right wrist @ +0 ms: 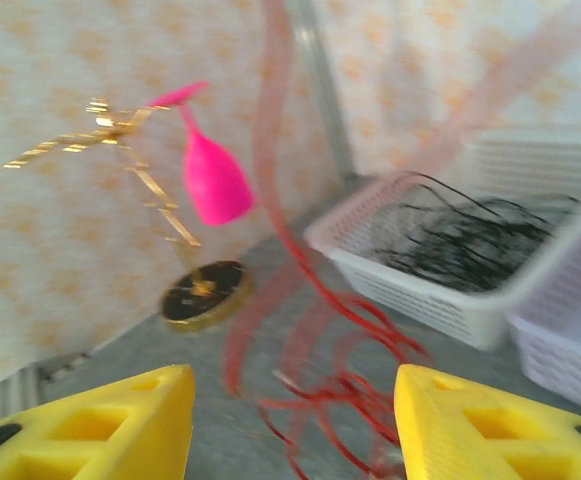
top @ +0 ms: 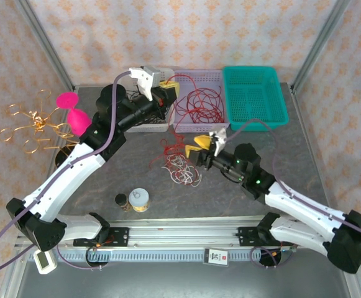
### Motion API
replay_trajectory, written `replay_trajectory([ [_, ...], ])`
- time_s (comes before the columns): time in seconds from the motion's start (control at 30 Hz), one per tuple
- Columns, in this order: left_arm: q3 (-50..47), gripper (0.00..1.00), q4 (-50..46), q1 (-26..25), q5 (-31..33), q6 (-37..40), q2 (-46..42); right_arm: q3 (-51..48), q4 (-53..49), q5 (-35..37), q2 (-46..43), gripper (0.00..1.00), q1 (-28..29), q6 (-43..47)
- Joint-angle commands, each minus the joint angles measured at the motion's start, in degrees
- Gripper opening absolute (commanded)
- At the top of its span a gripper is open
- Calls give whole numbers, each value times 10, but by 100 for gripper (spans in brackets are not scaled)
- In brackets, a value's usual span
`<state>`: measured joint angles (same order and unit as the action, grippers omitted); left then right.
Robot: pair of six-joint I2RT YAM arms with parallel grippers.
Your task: Untangle the cables
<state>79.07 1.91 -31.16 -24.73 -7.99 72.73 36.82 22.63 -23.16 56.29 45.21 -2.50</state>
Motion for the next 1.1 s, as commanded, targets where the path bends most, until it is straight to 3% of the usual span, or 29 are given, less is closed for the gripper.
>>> replay_trajectory([
  [0.0,19,0,-5,-7,20,-14,1,76,21,-49,37,54,27,56],
  [0.13,20,0,-8,-8,22,-24,5,140,32,-14,110,55,28,68],
  [0.23,20,0,-6,-13,17,-27,2,174,29,57,182,53,27,69],
  [0.47,42,0,-20,-16,27,-20,-11,129,111,111,287,51,4,42],
  [0.77,55,0,18,-17,72,-10,-44,59,170,72,389,30,1,-28],
  [0.9,81,0,19,-16,91,-1,-41,2,221,88,407,18,1,-81],
  [1.07,115,0,24,-16,108,17,-37,-41,238,114,420,15,0,-111],
])
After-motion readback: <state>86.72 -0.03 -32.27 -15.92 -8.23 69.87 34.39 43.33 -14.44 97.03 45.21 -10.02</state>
